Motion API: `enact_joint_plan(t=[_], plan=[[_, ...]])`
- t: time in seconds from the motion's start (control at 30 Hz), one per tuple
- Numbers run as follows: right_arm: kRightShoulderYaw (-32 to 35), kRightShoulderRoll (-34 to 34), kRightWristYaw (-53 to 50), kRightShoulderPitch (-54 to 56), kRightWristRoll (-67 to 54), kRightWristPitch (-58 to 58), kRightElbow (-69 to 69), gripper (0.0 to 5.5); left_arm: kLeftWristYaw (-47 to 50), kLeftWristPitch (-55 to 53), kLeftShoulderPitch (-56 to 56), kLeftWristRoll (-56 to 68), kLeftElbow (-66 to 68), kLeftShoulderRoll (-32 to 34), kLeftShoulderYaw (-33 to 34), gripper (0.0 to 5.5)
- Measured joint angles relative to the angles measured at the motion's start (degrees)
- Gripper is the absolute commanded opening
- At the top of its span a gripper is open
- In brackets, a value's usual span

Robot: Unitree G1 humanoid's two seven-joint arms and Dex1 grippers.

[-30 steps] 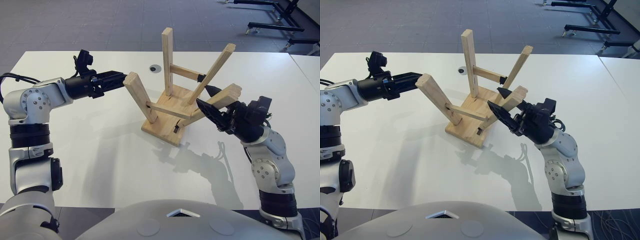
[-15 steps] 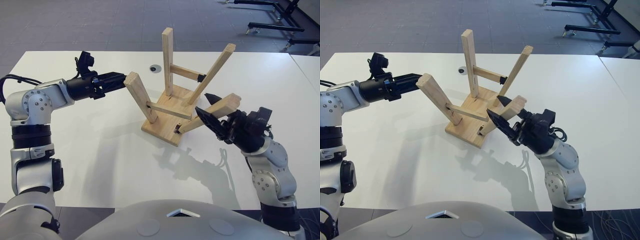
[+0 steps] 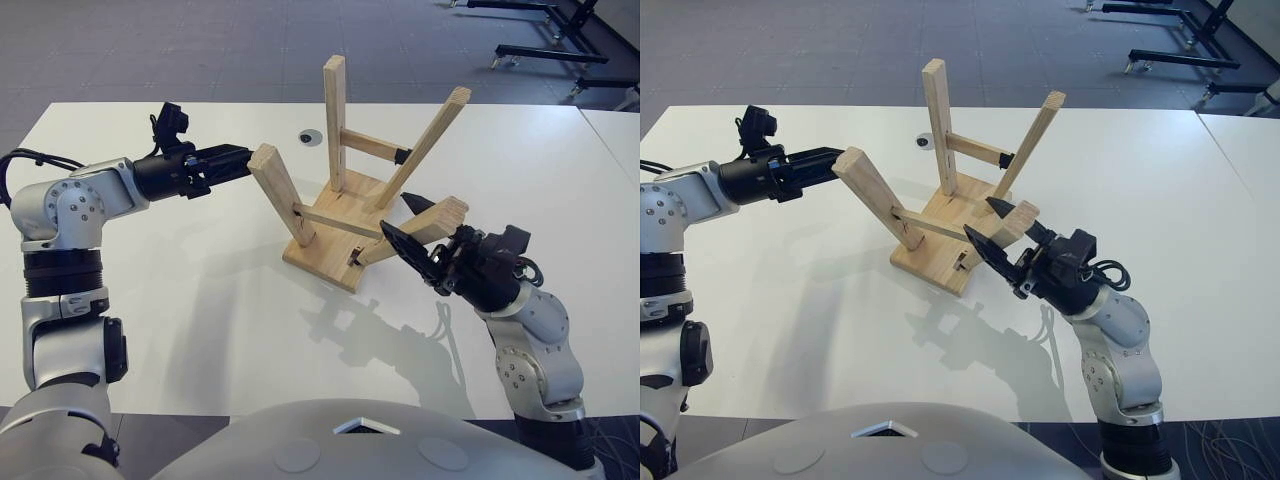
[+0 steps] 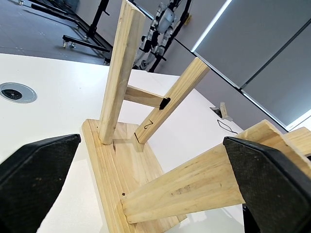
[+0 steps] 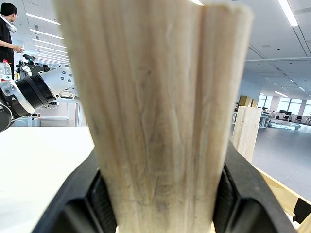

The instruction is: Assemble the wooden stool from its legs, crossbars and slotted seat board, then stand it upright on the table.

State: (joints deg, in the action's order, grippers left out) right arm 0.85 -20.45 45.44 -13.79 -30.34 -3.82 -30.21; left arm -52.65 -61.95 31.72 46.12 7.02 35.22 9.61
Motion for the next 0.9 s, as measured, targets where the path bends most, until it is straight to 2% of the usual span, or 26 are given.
enact_joint_plan(t=[0.6, 0.9], plan=[[-1.98, -0.12, 2.50, 1.52, -0.17, -4.42, 5.22, 2.05, -0.23, 0.00, 0.01, -0.06, 0.01, -0.01, -0.42, 5.40], [-2.06, -1.29, 2.34, 1.52, -2.50, -2.44, 4.64, 2.05, 0.14, 0.01, -0.09, -0.05, -0.04, -0.20, -0.38, 5.40]])
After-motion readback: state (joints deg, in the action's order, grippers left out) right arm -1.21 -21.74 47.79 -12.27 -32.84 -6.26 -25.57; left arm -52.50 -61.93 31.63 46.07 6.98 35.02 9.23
